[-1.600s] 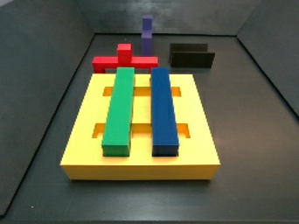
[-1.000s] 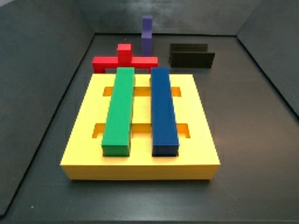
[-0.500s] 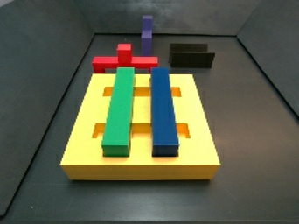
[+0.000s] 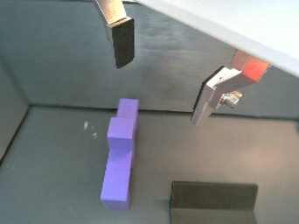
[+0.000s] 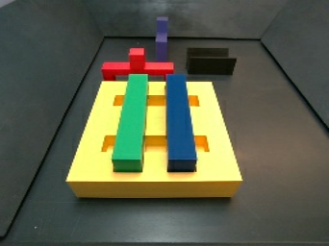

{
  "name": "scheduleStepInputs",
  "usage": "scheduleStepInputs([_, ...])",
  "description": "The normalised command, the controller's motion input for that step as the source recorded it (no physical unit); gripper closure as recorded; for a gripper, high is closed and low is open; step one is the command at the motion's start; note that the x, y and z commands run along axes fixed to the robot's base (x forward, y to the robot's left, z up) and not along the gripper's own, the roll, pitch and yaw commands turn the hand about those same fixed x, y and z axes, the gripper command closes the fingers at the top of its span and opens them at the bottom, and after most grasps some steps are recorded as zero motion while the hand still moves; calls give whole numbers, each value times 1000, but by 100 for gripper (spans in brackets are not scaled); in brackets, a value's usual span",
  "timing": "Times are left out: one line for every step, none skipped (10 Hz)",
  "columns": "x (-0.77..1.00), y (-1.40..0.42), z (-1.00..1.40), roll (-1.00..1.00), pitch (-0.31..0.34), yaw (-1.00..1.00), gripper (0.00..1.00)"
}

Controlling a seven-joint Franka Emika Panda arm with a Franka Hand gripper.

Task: Pick up the purple object. Move up. Move to above the board. Insert the purple object.
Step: Pick up the purple object.

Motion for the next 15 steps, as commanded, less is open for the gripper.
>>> scheduleStepInputs([163,40,0,-51,0,-937,0])
scheduleStepInputs([137,54,0,-51,0,-914,0])
scheduleStepInputs([0,180,-77,-11,0,-811,0])
scheduleStepInputs([17,143,-217,37,0,-583,0])
scheduleStepInputs([0,171,-257,79,9,-711,0])
scheduleStepInputs([-77,186,-266,0,0,-811,0])
scheduleStepInputs([-14,214,-231,-50,0,-731,0])
scheduleStepInputs([-3,277,-249,-57,0,-649,0])
scheduleStepInputs([-77,260,-289,-64,0,-631,0])
scheduleStepInputs([-77,229,-286,-51,10,-611,0])
scheduleStepInputs([-83,166,-280,-54,27,-571,0])
scheduleStepInputs([-149,163,-289,-86,27,-529,0])
scheduleStepInputs([-183,60,-257,-101,21,-569,0])
scheduleStepInputs([-89,0,-194,-59,19,-589,0])
scheduleStepInputs([-54,-114,-197,16,0,-560,0])
